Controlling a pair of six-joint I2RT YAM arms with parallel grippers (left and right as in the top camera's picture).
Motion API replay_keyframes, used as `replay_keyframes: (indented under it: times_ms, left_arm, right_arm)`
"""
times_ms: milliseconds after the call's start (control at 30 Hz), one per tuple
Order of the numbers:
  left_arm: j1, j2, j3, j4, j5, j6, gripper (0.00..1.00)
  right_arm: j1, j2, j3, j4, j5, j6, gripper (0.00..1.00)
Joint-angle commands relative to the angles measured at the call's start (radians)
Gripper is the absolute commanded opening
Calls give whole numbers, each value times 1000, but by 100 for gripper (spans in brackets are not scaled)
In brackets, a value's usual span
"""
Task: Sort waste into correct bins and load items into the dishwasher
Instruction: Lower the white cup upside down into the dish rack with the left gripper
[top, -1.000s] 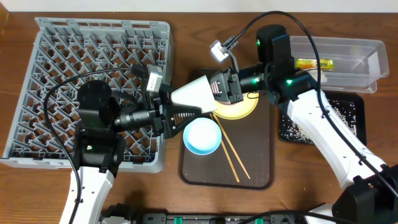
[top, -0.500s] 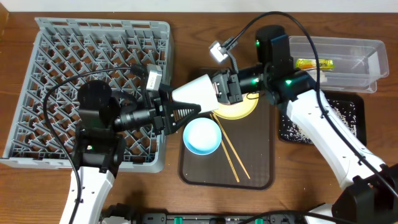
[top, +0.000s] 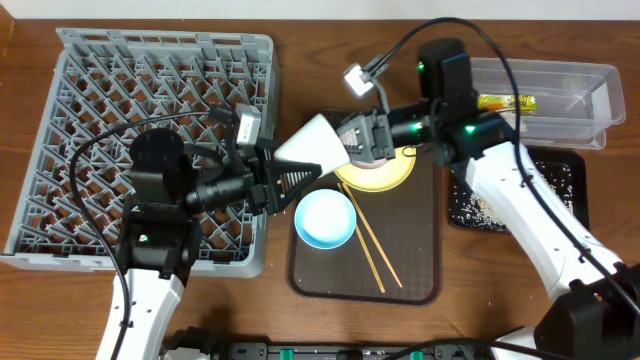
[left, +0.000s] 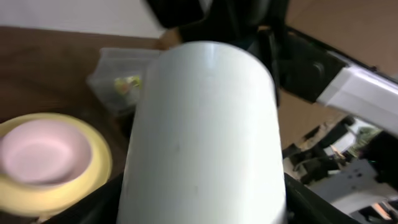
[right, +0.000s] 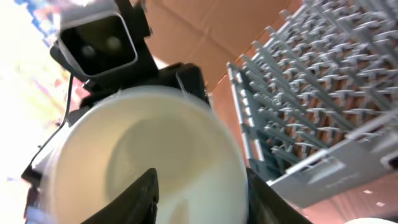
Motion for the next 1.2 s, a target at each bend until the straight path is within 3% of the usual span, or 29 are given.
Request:
replay_keyframes:
  times_ms: [0,67,400,600,800,967,1167]
  left_arm:
    - [47,1,13,-31,-105,58,66]
    - [71,1,13,-31,-105,58,67]
    - [151,-1,13,-93,-162,61,63]
    - [230,-21,42,-303,-375,88,63]
    - [274,-24,180,-646,-763,155,62]
    - [315,-24,250,-814,-990,155,62]
    - [378,16,250,-909,-1061,154,62]
  right_arm:
    - [-51,3,2,-7,-35,-26,45]
    - [-74,3,2,-52,31,-46,53]
    - [-106,3,2,-360,443,-226,55]
    - [-144,-3,4,-495,631,-267,54]
    - [-186,-9,45,-654,780,-343,54]
    - [-220,-16,109,-783,933,-391,53]
    - [-260,-22,165,-895,1008,-426,54]
